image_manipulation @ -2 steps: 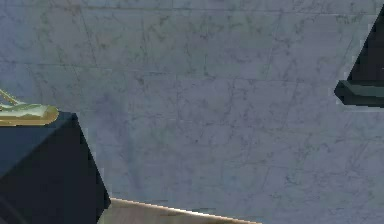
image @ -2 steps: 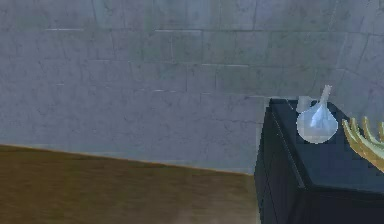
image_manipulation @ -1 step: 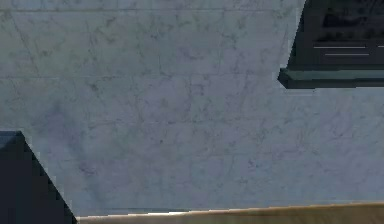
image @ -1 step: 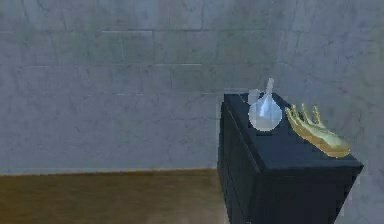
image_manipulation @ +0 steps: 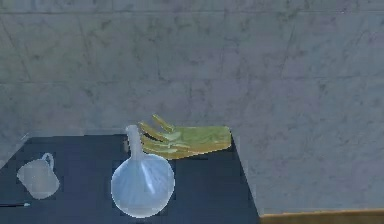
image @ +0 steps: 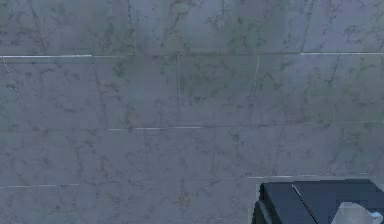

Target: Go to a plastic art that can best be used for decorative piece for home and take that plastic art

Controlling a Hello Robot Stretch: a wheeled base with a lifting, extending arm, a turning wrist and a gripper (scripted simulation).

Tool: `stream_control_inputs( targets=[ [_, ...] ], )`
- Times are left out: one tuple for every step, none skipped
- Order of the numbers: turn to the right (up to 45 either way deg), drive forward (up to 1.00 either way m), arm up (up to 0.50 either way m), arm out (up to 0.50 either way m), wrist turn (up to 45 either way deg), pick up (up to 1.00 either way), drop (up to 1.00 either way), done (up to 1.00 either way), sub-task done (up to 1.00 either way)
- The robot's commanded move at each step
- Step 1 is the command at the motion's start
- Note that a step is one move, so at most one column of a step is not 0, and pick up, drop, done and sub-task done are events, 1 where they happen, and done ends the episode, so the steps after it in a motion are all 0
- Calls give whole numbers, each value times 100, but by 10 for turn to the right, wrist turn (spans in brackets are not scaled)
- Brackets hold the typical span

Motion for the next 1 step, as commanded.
stream_control_inputs(
  targets=[
    [-30, 0, 0, 0, 0, 0, 0, 0, 0]
  ],
)
